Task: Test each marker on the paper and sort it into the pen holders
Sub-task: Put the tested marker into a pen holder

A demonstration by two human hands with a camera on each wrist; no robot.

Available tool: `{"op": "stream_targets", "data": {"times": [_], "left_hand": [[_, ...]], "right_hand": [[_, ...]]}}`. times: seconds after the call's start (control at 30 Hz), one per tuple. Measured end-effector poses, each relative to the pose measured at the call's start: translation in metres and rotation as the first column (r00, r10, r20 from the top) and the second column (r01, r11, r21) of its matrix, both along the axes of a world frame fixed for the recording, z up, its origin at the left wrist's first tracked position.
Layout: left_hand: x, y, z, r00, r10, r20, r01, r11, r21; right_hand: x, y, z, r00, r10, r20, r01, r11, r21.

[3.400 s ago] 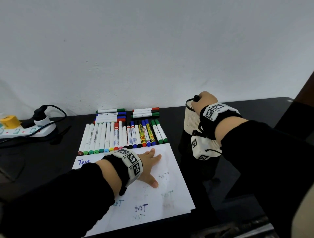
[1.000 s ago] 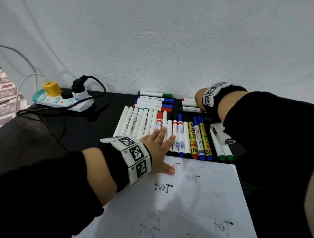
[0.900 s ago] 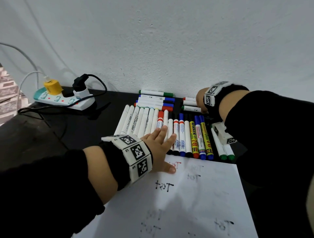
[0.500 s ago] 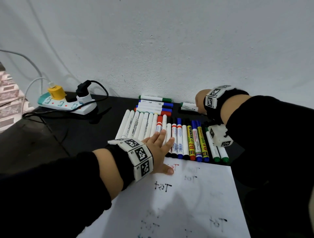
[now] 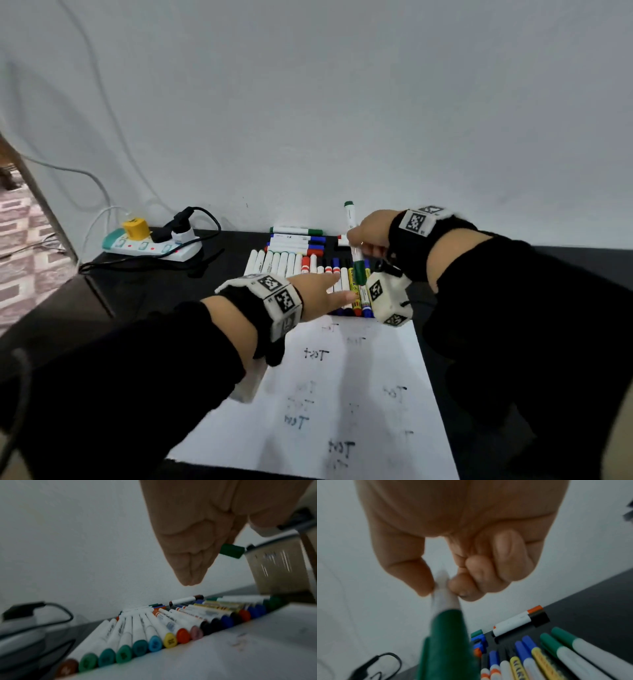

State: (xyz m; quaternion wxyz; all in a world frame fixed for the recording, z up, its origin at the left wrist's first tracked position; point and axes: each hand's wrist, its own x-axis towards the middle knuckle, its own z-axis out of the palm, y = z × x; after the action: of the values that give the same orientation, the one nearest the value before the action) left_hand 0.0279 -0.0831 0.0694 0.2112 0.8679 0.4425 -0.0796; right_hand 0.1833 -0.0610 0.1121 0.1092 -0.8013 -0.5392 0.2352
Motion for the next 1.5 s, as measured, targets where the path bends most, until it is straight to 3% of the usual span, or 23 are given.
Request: {"op": "stream_targets", "data": {"times": [0.1,0.17,0.23,0.37,0.47,0.57,0.63,0.73,0.8,0.9,1.07,1.17,1.23,1.33,1.43,1.5], "left_hand": [[-0.013,-0.014,0.013,0.968,0.089,0.236,-0.079,0.996,-0.051],[-0.021,-0.021,0.014,0.863,0.230,0.450,-0.135,0.963,-0.233],[-0.028,-0.029,0.015,0.746,0.349,0.567,-0.152,0.918,-0.365],[-0.042,-0.044,0.018,0.694,0.385,0.609,-0.171,0.909,-0.380],[-0.055,-0.055,0.022,0.674,0.359,0.646,-0.156,0.924,-0.350],[-0.068,-0.065,0.028,0.589,0.412,0.695,-0.081,0.886,-0.457],[-0.077,-0.071,0.033,0.554,0.465,0.691,-0.016,0.836,-0.549],[-0.089,-0.078,0.037,0.598,0.483,0.640,0.018,0.790,-0.613],[-0.095,-0.081,0.041,0.627,0.473,0.620,0.025,0.783,-0.622],[-0.100,-0.082,0.045,0.659,0.430,0.616,-0.019,0.829,-0.559],[-0.099,-0.080,0.049,0.713,0.348,0.608,-0.107,0.912,-0.397],[-0.097,-0.077,0.048,0.822,0.260,0.507,-0.213,0.966,-0.150],[-0.098,-0.078,0.049,0.881,0.206,0.426,-0.249,0.967,0.047],[-0.100,-0.080,0.050,0.934,0.161,0.320,-0.236,0.948,0.214],[-0.103,-0.076,0.048,0.952,0.151,0.265,-0.224,0.936,0.271],[-0.106,-0.073,0.047,0.944,0.163,0.288,-0.230,0.948,0.219]], "right_hand": [[-0.019,-0.032,0.006,0.964,-0.056,-0.259,0.070,0.997,0.045],[-0.031,-0.048,0.010,0.912,-0.081,-0.402,0.124,0.989,0.082],[-0.044,-0.061,0.012,0.850,-0.084,-0.520,0.158,0.982,0.100],[-0.069,-0.082,0.013,0.748,-0.099,-0.656,0.247,0.959,0.138],[-0.087,-0.093,0.014,0.746,-0.095,-0.659,0.314,0.924,0.221],[-0.099,-0.100,0.014,0.756,-0.098,-0.647,0.347,0.898,0.269],[-0.107,-0.104,0.013,0.720,-0.080,-0.689,0.358,0.893,0.271],[-0.117,-0.110,0.012,0.675,-0.056,-0.736,0.372,0.887,0.274],[-0.124,-0.110,0.010,0.718,-0.053,-0.694,0.374,0.870,0.321],[-0.134,-0.108,0.011,0.813,-0.082,-0.576,0.365,0.844,0.394],[-0.141,-0.105,0.017,0.836,-0.140,-0.530,0.393,0.826,0.403],[-0.143,-0.101,0.019,0.829,-0.178,-0.531,0.423,0.820,0.386],[-0.144,-0.100,0.020,0.820,-0.195,-0.538,0.436,0.822,0.366],[-0.146,-0.097,0.019,0.816,-0.206,-0.540,0.441,0.827,0.350],[-0.149,-0.093,0.016,0.806,-0.217,-0.551,0.445,0.836,0.321],[-0.150,-0.092,0.011,0.802,-0.212,-0.559,0.441,0.841,0.313]]}}
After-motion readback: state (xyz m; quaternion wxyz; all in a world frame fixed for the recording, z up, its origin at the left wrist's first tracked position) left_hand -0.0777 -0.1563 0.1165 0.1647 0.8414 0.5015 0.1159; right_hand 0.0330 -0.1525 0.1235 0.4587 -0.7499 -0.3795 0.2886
